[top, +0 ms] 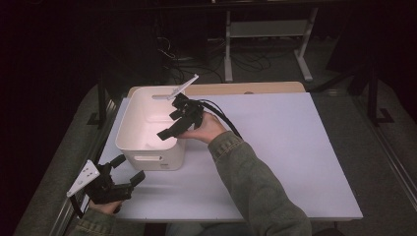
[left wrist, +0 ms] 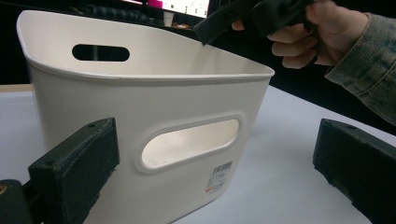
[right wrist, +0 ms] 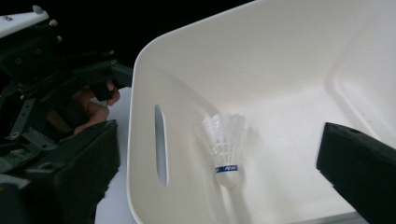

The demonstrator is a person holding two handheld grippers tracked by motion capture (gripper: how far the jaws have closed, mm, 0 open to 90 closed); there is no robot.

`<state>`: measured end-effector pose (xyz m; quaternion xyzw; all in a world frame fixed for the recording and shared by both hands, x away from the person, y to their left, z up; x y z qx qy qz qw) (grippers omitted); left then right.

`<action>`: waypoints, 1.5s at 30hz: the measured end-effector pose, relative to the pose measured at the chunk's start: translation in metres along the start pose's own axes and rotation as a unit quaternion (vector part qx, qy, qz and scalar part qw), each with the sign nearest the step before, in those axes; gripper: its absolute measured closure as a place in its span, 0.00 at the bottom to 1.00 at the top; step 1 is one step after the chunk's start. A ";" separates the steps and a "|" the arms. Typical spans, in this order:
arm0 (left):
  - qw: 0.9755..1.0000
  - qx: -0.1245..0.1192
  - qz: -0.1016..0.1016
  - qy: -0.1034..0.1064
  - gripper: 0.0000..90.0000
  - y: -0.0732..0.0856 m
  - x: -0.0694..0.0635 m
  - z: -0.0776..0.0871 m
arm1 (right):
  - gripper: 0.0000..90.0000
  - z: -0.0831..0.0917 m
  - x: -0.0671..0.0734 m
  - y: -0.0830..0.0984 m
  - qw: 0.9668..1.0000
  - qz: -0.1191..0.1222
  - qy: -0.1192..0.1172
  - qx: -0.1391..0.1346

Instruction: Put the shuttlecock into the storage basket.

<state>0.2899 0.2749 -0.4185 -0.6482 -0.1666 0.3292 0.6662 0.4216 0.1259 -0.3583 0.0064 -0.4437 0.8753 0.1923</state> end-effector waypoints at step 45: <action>1.000 -0.002 -0.001 -0.001 0.00 0.000 0.000 -0.001 | 0.00 0.072 -0.025 0.032 0.995 -0.025 0.079 -0.056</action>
Point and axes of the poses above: each handheld gripper's, and its own axes: z roughly backward along the jaws, y roughly out of its underside, x roughly to its left, the point moved 8 cm from there along -z, roughly forward along the jaws, and after that the axes turned 9 degrees about y, right-handed, at the moved point
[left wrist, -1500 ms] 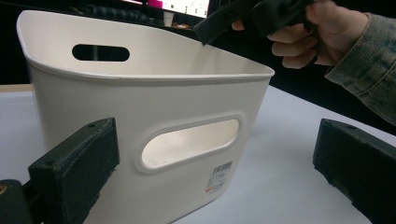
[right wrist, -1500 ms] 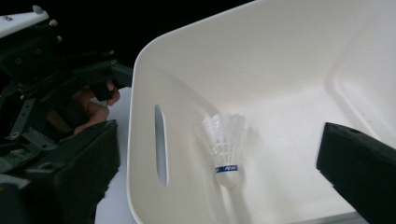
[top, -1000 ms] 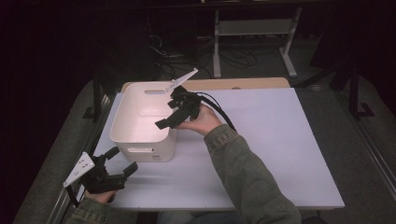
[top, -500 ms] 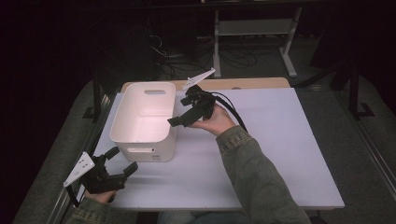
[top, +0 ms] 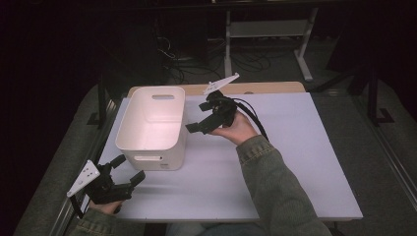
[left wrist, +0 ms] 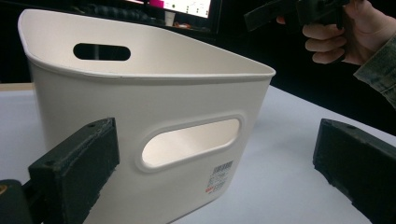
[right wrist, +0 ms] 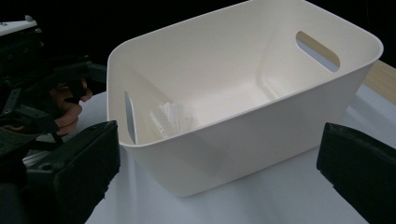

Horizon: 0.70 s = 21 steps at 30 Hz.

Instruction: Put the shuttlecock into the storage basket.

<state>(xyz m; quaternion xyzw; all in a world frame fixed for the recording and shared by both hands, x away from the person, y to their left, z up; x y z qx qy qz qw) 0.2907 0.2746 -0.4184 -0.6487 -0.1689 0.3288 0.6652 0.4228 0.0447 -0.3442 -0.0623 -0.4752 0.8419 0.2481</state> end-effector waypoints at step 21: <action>1.000 -0.001 -0.003 0.002 0.00 0.000 -0.001 -0.001 | 0.00 0.031 -0.018 0.019 0.999 -0.018 0.039 -0.032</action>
Point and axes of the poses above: each handheld gripper's, and its own axes: z roughly backward along the jaws, y roughly out of its underside, x roughly to its left, the point moved 8 cm from there along -z, roughly forward along the jaws, and after that the axes turned 9 degrees about y, right-handed, at the moved point
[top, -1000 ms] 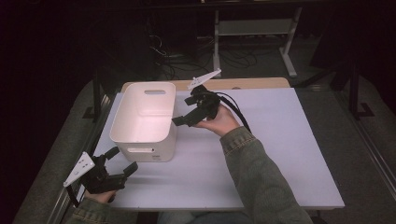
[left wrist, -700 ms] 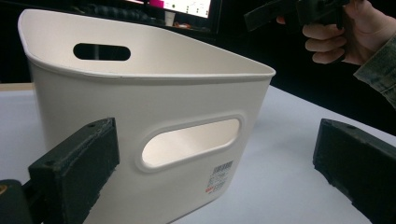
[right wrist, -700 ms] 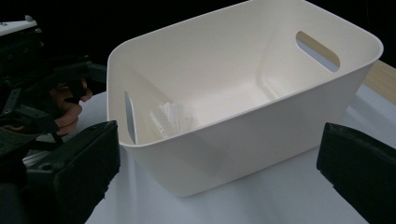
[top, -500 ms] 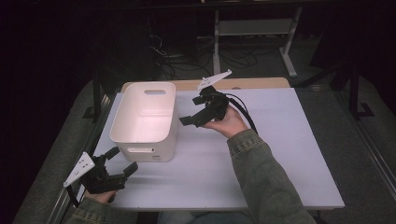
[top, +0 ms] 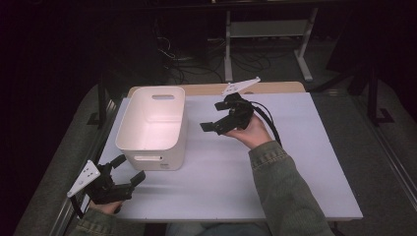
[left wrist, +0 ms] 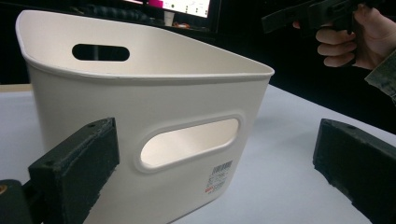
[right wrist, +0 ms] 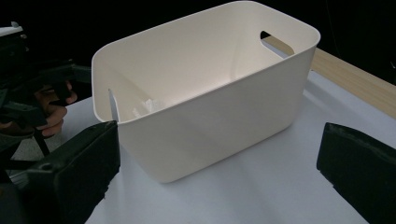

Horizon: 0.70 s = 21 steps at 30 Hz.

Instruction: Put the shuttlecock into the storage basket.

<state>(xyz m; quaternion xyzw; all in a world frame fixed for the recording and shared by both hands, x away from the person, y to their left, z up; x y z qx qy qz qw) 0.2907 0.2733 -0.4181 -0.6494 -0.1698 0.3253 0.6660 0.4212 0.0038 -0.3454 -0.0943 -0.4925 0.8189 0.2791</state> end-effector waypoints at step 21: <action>1.000 0.009 -0.004 -0.002 0.00 0.001 0.000 0.000 | 0.00 0.039 -0.023 0.028 0.999 -0.039 0.018 -0.024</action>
Point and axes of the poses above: each handheld gripper's, and its own axes: z roughly backward along the jaws, y roughly out of its underside, x roughly to its left, the point moved 8 cm from there along -z, roughly forward along the jaws, and after that the axes turned 9 degrees about y, right-handed, at the moved point
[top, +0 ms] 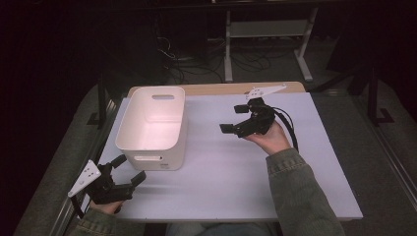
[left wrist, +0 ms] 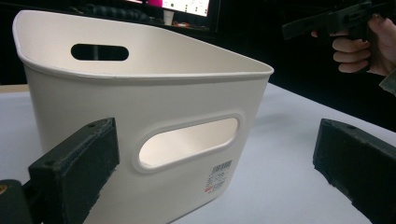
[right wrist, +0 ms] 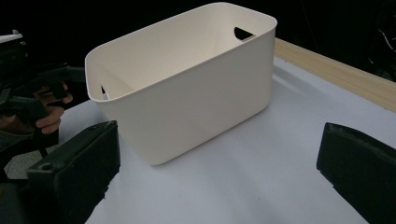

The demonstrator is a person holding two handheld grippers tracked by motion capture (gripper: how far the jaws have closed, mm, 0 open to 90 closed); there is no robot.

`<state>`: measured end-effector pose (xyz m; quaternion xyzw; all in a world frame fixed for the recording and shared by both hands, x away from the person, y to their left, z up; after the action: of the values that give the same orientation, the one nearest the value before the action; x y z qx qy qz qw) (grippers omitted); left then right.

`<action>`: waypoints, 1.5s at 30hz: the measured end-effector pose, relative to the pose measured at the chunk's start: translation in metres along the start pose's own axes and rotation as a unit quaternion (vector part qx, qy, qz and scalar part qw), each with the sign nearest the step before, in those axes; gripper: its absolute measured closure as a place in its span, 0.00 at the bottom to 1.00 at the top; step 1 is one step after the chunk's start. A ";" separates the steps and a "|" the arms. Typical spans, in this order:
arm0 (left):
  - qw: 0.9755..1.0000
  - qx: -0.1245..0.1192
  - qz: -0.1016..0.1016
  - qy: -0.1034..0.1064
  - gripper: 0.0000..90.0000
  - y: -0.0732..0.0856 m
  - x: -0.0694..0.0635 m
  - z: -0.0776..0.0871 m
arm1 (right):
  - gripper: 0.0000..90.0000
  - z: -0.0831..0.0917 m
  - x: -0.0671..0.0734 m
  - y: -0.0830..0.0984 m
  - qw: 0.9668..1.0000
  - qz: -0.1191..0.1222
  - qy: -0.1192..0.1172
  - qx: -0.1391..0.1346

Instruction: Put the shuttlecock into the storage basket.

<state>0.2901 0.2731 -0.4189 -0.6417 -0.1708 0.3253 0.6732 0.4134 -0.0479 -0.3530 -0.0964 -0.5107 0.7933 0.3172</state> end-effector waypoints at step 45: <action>1.000 -0.007 0.004 0.002 0.00 -0.001 0.000 0.000 | 0.00 0.035 -0.031 0.065 0.998 -0.046 0.032 0.011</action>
<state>0.2900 0.2732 -0.4177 -0.6474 -0.1693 0.3256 0.6680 0.3941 -0.1107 -0.3991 -0.0942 -0.4954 0.7798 0.3709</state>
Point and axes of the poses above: each handheld gripper's, and its own axes: z roughly backward along the jaws, y roughly out of its underside, x roughly to its left, the point moved 8 cm from there along -z, roughly forward along the jaws, and after that the axes turned 9 degrees about y, right-handed, at the moved point
